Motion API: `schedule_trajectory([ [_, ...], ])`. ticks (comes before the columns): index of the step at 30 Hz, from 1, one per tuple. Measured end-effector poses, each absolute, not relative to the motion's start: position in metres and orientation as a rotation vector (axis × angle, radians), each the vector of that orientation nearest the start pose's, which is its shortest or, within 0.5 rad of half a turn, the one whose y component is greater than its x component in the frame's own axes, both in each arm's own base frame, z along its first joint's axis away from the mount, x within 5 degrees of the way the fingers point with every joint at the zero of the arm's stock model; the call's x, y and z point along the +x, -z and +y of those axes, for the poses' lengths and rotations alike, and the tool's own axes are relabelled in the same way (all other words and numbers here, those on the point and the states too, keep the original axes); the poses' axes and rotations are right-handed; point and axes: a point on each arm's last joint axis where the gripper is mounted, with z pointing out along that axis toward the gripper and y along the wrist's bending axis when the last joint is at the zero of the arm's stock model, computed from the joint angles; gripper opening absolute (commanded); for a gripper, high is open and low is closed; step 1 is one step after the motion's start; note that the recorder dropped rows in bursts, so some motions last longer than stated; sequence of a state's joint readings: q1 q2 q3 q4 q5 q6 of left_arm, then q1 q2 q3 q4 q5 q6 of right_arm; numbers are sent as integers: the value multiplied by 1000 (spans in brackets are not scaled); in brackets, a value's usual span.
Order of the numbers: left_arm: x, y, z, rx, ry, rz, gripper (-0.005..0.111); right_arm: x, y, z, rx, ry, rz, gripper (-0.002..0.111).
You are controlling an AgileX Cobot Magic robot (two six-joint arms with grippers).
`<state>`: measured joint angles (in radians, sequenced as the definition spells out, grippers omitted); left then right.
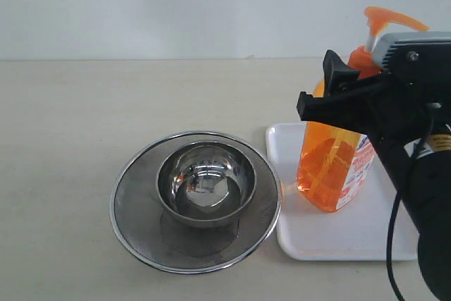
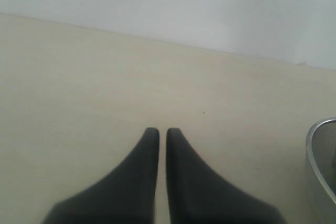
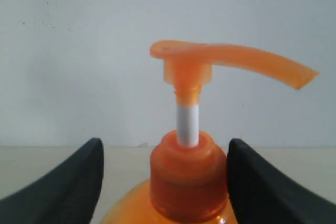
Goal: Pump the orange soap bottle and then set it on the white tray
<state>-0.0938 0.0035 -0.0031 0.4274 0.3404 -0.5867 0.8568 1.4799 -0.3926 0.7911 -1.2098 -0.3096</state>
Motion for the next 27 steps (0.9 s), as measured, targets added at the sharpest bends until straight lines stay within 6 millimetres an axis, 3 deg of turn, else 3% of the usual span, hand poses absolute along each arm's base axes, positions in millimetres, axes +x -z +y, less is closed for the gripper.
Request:
schedule_trajectory([
  [7, 54, -186, 8, -177, 72, 1785, 5, 207, -203, 141, -26, -113, 1526, 59],
  [9, 54, -186, 8, -177, 72, 1785, 5, 209, -203, 140, -13, -108, 1521, 54],
  [11, 54, -186, 8, -177, 72, 1785, 5, 211, -203, 138, 4, -104, 1521, 41],
  [15, 54, -186, 8, -177, 72, 1785, 5, 213, -203, 134, 32, -89, 1516, 3],
  [16, 54, -186, 8, -177, 72, 1785, 5, 213, -203, 134, 32, -88, 1515, 0],
  [27, 54, -186, 8, -177, 72, 1785, 5, 211, -209, 137, -41, -106, 1523, 0],
])
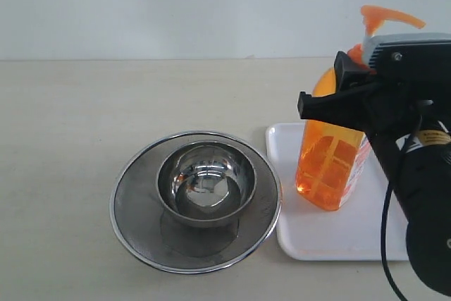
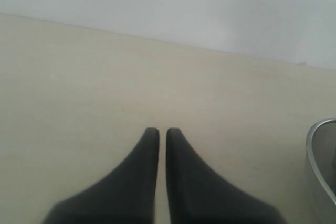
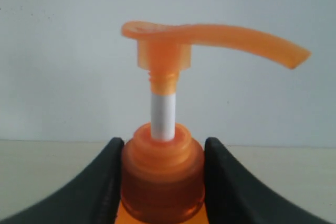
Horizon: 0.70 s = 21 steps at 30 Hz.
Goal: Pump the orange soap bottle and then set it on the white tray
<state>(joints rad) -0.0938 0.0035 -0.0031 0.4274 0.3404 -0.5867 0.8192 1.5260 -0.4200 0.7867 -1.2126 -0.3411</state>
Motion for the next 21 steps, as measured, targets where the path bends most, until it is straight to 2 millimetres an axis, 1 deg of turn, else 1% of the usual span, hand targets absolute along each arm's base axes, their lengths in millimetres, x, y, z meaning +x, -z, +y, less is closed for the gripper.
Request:
schedule_trajectory([
  [4, 54, -186, 8, -177, 72, 1785, 5, 207, -216, 136, -79, -114, 1537, 0],
  [7, 54, -186, 8, -177, 72, 1785, 5, 205, -227, 133, -119, -82, 1503, 0],
  [12, 54, -186, 8, -177, 72, 1785, 5, 208, -241, 119, -176, -90, 1497, 0],
  [21, 54, -186, 8, -177, 72, 1785, 5, 221, -248, 91, -293, -196, 1538, 0],
])
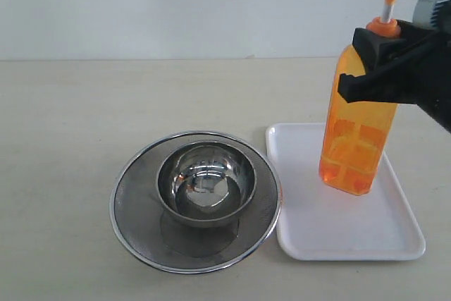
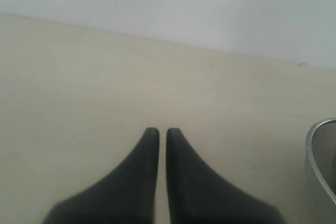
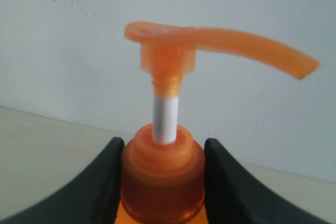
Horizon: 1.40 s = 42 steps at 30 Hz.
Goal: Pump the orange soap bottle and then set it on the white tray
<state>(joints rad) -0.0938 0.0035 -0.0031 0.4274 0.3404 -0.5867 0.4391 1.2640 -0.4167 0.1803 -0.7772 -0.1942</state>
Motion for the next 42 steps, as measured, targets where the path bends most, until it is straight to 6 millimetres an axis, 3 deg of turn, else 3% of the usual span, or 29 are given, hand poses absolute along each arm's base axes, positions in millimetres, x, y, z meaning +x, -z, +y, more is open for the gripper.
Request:
schedule_trajectory([
  [9, 54, -186, 8, -177, 72, 1785, 5, 228, -245, 72, -474, -337, 1580, 0],
  [16, 54, -186, 8, -177, 72, 1785, 5, 236, -256, 78, -602, -413, 1555, 0],
  [24, 54, -186, 8, -177, 72, 1785, 5, 246, -239, 82, -651, -448, 1590, 0],
  [42, 54, -186, 8, -176, 70, 1785, 5, 247, -239, 82, -682, -411, 1582, 0],
])
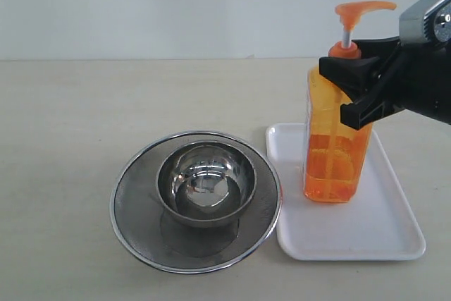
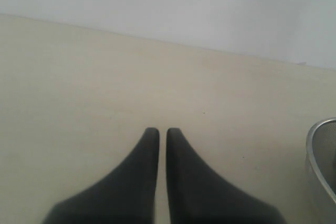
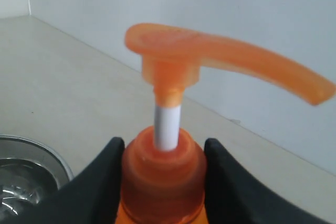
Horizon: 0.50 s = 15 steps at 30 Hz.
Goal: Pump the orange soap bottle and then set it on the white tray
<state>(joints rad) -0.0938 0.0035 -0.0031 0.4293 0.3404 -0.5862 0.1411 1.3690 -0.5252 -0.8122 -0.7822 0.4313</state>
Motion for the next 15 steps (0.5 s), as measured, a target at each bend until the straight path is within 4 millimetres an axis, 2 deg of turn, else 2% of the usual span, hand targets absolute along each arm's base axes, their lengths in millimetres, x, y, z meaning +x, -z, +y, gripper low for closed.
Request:
schedule_trajectory([
  [11, 54, -186, 8, -176, 70, 1785, 5, 247, -238, 82, -690, -398, 1591, 0],
  [13, 54, -186, 8, -176, 70, 1785, 5, 247, -238, 82, -689, -401, 1593, 4],
  [15, 54, -186, 8, -176, 70, 1785, 5, 248, -239, 82, -684, -404, 1596, 15],
])
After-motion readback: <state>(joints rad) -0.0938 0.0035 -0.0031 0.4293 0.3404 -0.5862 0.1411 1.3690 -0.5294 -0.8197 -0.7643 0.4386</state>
